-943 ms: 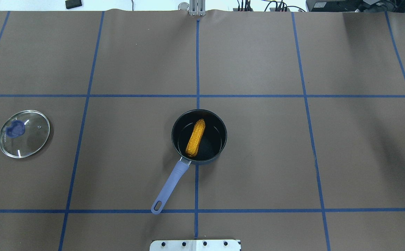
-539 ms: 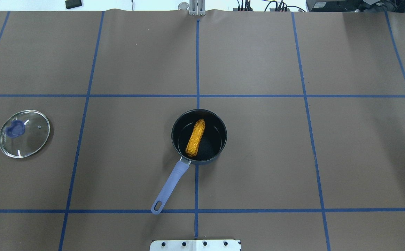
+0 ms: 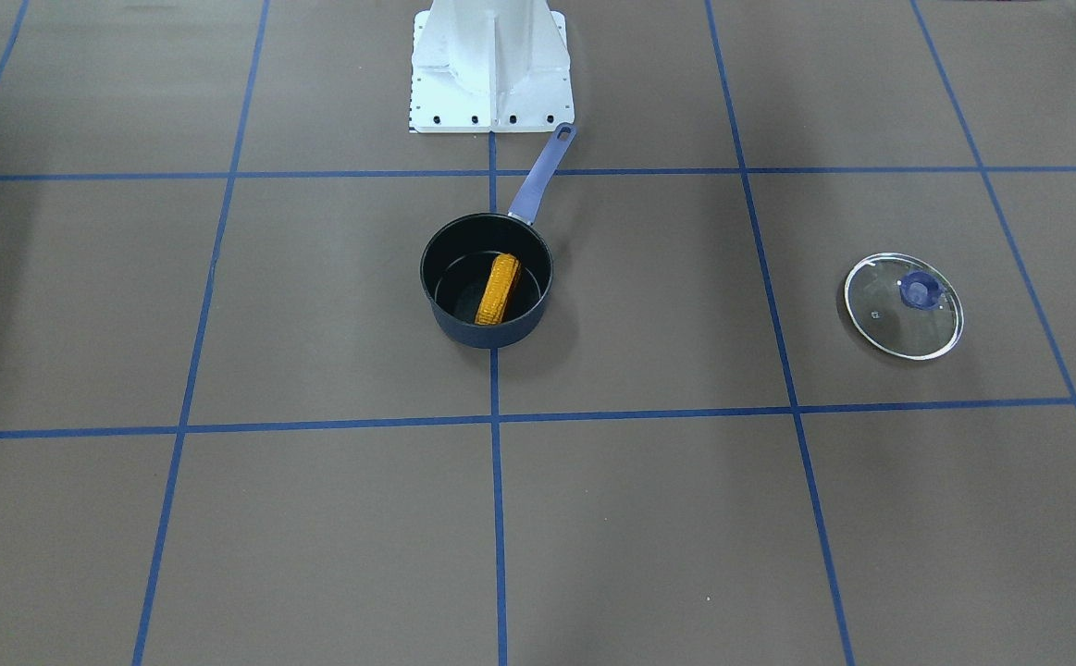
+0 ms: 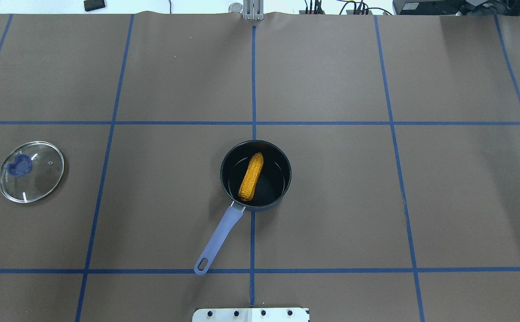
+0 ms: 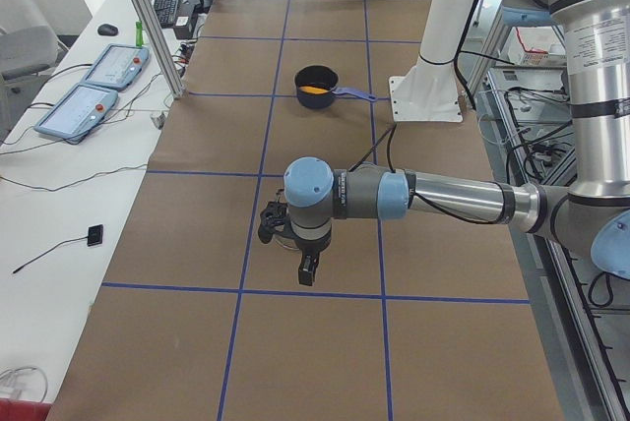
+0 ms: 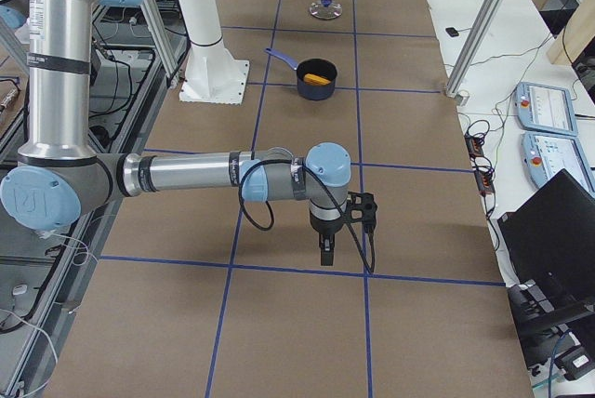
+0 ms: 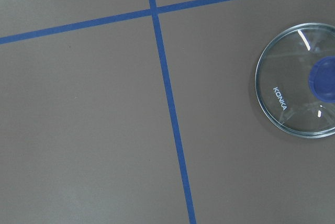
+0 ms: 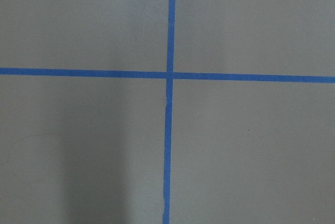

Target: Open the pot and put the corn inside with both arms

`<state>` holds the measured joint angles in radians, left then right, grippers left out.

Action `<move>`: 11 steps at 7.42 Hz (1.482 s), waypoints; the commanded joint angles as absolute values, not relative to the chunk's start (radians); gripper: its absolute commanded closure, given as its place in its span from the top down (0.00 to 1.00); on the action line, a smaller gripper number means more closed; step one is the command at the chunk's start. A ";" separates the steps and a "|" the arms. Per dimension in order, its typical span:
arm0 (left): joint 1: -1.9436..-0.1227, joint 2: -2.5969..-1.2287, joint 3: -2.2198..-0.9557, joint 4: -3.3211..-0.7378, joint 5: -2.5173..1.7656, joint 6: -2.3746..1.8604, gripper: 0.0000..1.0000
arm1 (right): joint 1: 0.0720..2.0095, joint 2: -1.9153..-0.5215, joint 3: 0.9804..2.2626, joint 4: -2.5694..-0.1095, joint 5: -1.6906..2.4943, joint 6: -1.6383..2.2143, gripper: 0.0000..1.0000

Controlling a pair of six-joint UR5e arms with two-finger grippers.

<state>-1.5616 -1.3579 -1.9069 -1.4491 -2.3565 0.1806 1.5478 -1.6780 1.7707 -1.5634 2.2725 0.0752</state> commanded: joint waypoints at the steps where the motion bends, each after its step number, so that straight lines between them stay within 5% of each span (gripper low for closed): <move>1: -1.562 -1.358 -1.908 -1.450 -2.358 0.181 0.98 | 1.548 -1.681 1.749 -1.560 2.270 0.075 1.00; 11: -1.562 -1.359 -1.913 -1.451 -2.359 0.181 0.98 | 1.548 -1.677 1.756 -1.560 2.284 0.078 1.00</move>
<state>-1.5616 -1.3591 -1.9122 -1.4511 -2.3590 0.1810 1.5478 -1.6772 1.7550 -1.5601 2.2841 0.0780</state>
